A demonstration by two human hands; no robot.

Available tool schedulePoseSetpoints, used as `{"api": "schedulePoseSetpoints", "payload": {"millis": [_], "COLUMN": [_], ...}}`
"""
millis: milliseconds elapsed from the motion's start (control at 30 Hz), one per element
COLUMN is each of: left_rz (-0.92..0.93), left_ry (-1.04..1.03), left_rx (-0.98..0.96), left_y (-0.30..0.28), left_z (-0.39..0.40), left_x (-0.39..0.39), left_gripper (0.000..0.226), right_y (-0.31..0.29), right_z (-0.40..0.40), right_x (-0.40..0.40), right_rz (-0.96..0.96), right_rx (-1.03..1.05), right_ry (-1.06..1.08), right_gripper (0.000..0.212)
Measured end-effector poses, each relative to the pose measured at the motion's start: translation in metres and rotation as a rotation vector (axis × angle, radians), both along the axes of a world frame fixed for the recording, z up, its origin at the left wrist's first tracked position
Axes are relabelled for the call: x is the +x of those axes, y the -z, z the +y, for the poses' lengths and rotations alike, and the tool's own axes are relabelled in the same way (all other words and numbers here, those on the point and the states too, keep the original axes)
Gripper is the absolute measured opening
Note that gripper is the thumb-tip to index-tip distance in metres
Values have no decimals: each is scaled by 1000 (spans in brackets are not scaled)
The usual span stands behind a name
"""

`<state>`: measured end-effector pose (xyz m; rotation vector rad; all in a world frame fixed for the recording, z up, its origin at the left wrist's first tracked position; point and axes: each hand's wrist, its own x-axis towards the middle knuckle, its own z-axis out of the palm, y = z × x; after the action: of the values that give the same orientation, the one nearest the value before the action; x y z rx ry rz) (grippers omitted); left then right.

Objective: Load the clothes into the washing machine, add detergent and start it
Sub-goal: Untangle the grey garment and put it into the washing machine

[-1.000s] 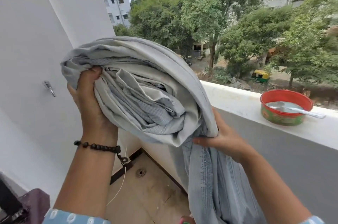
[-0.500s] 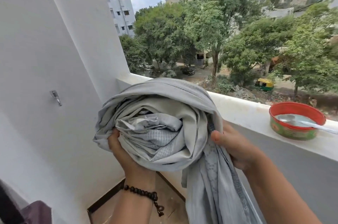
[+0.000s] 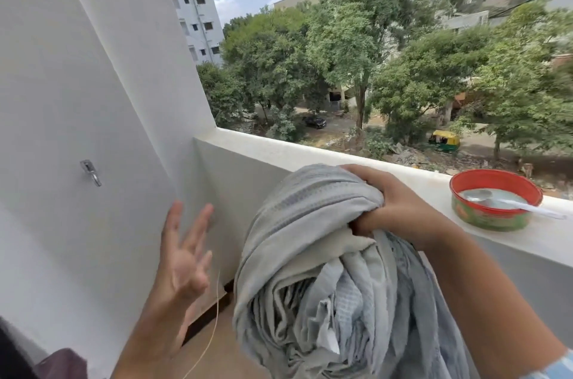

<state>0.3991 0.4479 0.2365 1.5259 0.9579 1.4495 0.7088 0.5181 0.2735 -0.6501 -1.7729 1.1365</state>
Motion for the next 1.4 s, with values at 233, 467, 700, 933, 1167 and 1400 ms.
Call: {"api": "schedulePoseSetpoints", "payload": {"millis": [233,467,700,933,1167,1400], "left_rz": [549,412,122,-96,-106,-254], "left_ry": [152,-114,-299,-309,-343,-447], "left_rx": [-104,70,183,248,230,145], "left_y": [-25,-15,-57,-70,-45,-30], "left_z": [8,6,15,20,5,5], "left_x": [57,63,39,5,7,-2], "left_gripper": [142,124,106,84,94,76], "right_y": [-23,9,93,61,-77,7], "right_z": [-4,-6,-9,7,-1,25], "right_x": [-34,-21,3,-13,-15,-1], "right_rz": [-402,-250,-414,-272,324,-409], "right_rx": [46,-21,-318,-162,380,21], "right_ry": [-120,-76,-145,348,556,343], "right_gripper": [87,94,107,16,12,25]}}
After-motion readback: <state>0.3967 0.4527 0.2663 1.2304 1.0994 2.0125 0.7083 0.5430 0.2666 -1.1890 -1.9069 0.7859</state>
